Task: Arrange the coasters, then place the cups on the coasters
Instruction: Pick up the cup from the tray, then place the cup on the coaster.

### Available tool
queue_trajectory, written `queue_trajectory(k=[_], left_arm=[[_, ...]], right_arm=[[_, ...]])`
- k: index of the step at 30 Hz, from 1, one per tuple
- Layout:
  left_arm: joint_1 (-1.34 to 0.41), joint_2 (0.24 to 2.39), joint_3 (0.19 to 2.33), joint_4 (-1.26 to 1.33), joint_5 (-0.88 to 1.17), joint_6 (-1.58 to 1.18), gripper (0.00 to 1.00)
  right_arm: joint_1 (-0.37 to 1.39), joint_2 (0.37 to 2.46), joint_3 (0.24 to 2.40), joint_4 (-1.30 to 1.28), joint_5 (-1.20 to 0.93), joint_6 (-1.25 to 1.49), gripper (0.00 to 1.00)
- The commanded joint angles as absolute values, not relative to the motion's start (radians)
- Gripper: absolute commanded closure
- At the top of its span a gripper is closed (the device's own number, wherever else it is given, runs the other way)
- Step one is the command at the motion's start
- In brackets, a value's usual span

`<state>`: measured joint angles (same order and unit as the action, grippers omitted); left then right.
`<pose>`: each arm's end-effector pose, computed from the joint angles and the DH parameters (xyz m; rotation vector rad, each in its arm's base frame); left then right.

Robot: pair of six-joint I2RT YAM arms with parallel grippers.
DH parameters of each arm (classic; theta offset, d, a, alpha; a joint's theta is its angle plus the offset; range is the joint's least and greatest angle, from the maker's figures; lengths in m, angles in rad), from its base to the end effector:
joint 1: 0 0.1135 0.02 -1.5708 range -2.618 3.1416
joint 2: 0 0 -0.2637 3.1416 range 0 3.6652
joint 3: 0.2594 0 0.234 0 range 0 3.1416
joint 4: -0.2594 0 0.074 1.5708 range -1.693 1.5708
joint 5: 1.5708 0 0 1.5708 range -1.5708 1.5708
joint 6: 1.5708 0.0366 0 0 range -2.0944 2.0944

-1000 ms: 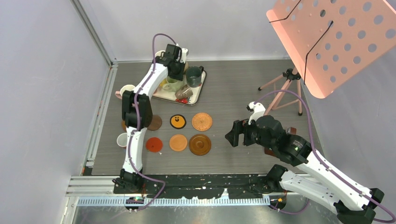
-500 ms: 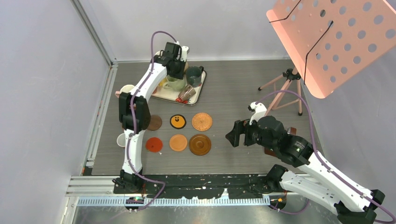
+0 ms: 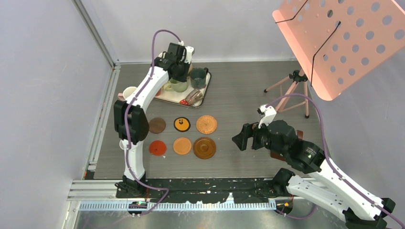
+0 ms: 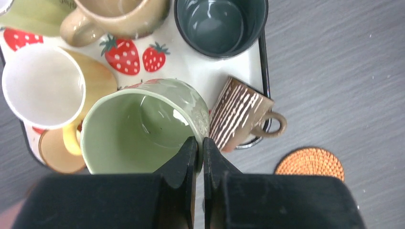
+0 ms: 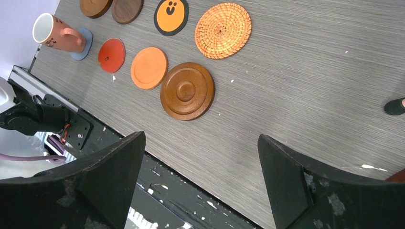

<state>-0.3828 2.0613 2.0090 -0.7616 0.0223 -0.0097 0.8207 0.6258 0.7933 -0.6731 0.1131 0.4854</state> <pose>0.4163 -0.1685 0.3138 0.4546 2.3514 -0.2119 0.0820 0.0819 0.3114 -0.2872 2.1257 0.6714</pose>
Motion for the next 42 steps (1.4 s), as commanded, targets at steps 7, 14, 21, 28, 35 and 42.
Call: queue_trajectory(k=[7,14,21,28,35,42], left_arm=[[-0.393,1.766,1.806,-0.725,-0.151,-0.053,1.0],[-0.391,1.663,1.692,-0.751,-0.269,-0.099,1.0],[-0.347,1.525,1.505,-0.759,-0.377,-0.206,1.0],[-0.251,1.387,1.309,-0.691,-0.387,-0.308,1.0],[-0.17,1.35,1.205,-0.635,-0.361,-0.308,1.0],[-0.095,1.295,1.08,-0.548,-0.339,-0.309,1.0]], right_arm=[[0.819,0.57,0.811,-0.635,0.111,0.484,0.04],[0.819,0.537,0.809,-0.644,0.103,0.475,0.04],[0.82,0.496,0.799,-0.655,0.101,0.467,0.05],[0.819,0.471,0.791,-0.67,0.108,0.447,0.05],[0.819,0.471,0.794,-0.672,0.108,0.438,0.05],[0.819,0.47,0.787,-0.67,0.111,0.44,0.05]])
